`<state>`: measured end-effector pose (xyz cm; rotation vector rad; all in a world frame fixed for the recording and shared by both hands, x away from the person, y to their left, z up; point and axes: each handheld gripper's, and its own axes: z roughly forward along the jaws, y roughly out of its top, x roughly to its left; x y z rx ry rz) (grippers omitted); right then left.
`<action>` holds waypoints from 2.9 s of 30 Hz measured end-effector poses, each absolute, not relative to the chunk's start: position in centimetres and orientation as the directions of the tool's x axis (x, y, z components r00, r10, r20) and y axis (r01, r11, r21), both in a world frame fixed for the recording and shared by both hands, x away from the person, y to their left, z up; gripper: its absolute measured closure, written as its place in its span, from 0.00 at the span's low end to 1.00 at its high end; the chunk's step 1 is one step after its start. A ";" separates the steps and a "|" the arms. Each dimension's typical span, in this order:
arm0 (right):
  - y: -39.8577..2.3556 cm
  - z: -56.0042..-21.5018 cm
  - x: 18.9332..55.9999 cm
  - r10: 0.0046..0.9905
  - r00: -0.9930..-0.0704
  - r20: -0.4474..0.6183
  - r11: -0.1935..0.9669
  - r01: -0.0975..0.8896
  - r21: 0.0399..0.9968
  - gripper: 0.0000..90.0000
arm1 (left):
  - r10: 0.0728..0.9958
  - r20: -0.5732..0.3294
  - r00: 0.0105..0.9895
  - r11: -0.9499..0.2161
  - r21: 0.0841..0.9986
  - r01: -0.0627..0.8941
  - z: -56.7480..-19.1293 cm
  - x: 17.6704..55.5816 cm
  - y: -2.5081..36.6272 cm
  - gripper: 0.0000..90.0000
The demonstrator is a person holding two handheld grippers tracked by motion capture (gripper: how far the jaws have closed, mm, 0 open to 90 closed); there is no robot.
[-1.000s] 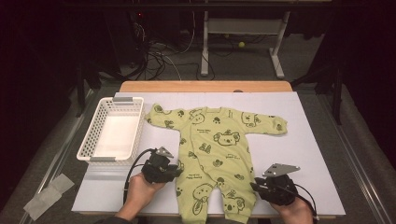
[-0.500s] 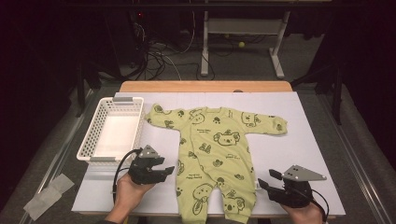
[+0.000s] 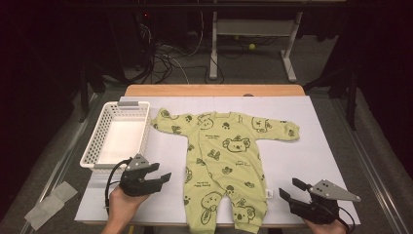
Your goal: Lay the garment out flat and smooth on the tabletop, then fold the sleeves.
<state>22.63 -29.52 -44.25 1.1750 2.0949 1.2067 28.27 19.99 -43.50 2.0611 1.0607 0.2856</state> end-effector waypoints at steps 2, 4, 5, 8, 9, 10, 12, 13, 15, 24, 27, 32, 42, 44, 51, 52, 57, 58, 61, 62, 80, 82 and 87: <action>-29.9 -44.5 22.3 0.851 -0.525 0.035 0.236 0.440 0.867 0.44 | 0.770 -0.156 0.619 -0.325 0.738 0.591 -43.6 28.2 20.4 0.40; -30.4 -44.8 21.9 0.855 -0.517 0.036 0.222 0.428 0.876 0.42 | 0.772 -0.166 0.614 -0.312 0.743 0.592 -43.7 28.0 20.8 0.40; -30.7 -45.0 21.8 0.860 -0.508 0.039 0.212 0.427 0.879 0.42 | 0.775 -0.170 0.609 -0.303 0.746 0.593 -43.7 27.9 21.0 0.40; -31.6 -45.2 21.5 0.871 -0.488 0.059 0.178 0.425 0.888 0.39 | 0.781 -0.184 0.596 -0.281 0.749 0.600 -44.0 27.7 21.7 0.40; -31.9 -45.3 21.3 0.874 -0.481 0.064 0.168 0.422 0.891 0.39 | 0.784 -0.187 0.592 -0.276 0.750 0.602 -44.0 27.6 21.9 0.40; -32.1 -45.3 21.2 0.878 -0.475 0.067 0.159 0.420 0.894 0.38 | 0.785 -0.191 0.590 -0.270 0.752 0.602 -44.1 27.5 22.1 0.40; -32.6 -45.5 21.0 0.884 -0.462 0.068 0.148 0.416 0.897 0.37 | 0.787 -0.196 0.585 -0.258 0.756 0.601 -44.2 27.2 22.4 0.40; -32.8 -45.6 20.8 0.888 -0.455 0.072 0.141 0.418 0.898 0.37 | 0.786 -0.197 0.586 -0.256 0.759 0.599 -44.2 27.1 22.5 0.40; -33.2 -45.7 20.4 0.892 -0.445 0.078 0.130 0.417 0.900 0.36 | 0.784 -0.189 0.591 -0.257 0.767 0.588 -44.3 26.8 22.8 0.40; -33.7 -45.9 19.6 0.902 -0.426 0.075 0.112 0.396 0.911 0.35 | 0.790 -0.209 0.576 -0.223 0.778 0.587 -44.9 26.1 24.0 0.40; -33.7 -45.8 19.7 0.900 -0.429 0.076 0.113 0.397 0.911 0.35 | 0.793 -0.213 0.570 -0.214 0.779 0.589 -45.0 26.0 24.3 0.40; -33.5 -45.9 19.8 0.897 -0.437 0.069 0.125 0.400 0.908 0.35 | 0.794 -0.211 0.570 -0.215 0.780 0.587 -45.0 26.0 24.3 0.40; -33.5 -45.9 19.9 0.895 -0.440 0.072 0.128 0.409 0.903 0.35 | 0.793 -0.179 0.582 -0.240 0.786 0.570 -44.8 26.1 23.6 0.40; -33.5 -45.9 19.9 0.894 -0.442 0.070 0.131 0.408 0.904 0.35 | 0.792 -0.171 0.586 -0.246 0.789 0.563 -44.6 26.1 23.4 0.40; -33.4 -45.9 20.1 0.893 -0.445 0.074 0.128 0.407 0.904 0.35 | 0.787 -0.166 0.595 -0.239 0.806 0.541 -43.5 26.0 23.1 0.41; -33.3 -45.9 20.2 0.891 -0.448 0.073 0.133 0.412 0.902 0.35 | 0.787 -0.163 0.595 -0.239 0.809 0.538 -43.3 25.9 23.1 0.41; -33.5 -46.0 20.2 0.888 -0.456 0.067 0.140 0.407 0.903 0.35 | 0.783 -0.164 0.601 -0.223 0.827 0.516 -42.2 25.9 23.0 0.41; -33.5 -46.0 20.1 0.888 -0.455 0.069 0.137 0.405 0.904 0.35 | 0.783 -0.163 0.600 -0.222 0.828 0.515 -42.0 26.1 22.9 0.41; -33.6 -46.0 20.1 0.886 -0.458 0.071 0.138 0.407 0.903 0.35 | 0.784 -0.151 0.603 -0.233 0.828 0.510 -41.5 26.9 22.5 0.41; -33.6 -46.0 20.1 0.885 -0.460 0.070 0.140 0.407 0.903 0.35 | 0.783 -0.148 0.604 -0.237 0.827 0.509 -41.4 27.3 22.4 0.41; -33.5 -46.0 20.2 0.885 -0.459 0.076 0.138 0.415 0.899 0.35 | 0.784 -0.133 0.607 -0.260 0.817 0.515 -39.2 32.3 20.1 0.42; -33.6 -46.0 20.2 0.887 -0.454 0.085 0.128 0.418 0.899 0.35 | 0.787 -0.146 0.599 -0.250 0.812 0.527 -39.3 32.9 20.0 0.42; -33.6 -46.0 20.2 0.885 -0.459 0.080 0.132 0.413 0.901 0.36 | 0.800 -0.146 0.583 -0.253 0.798 0.547 -39.2 34.3 19.5 0.43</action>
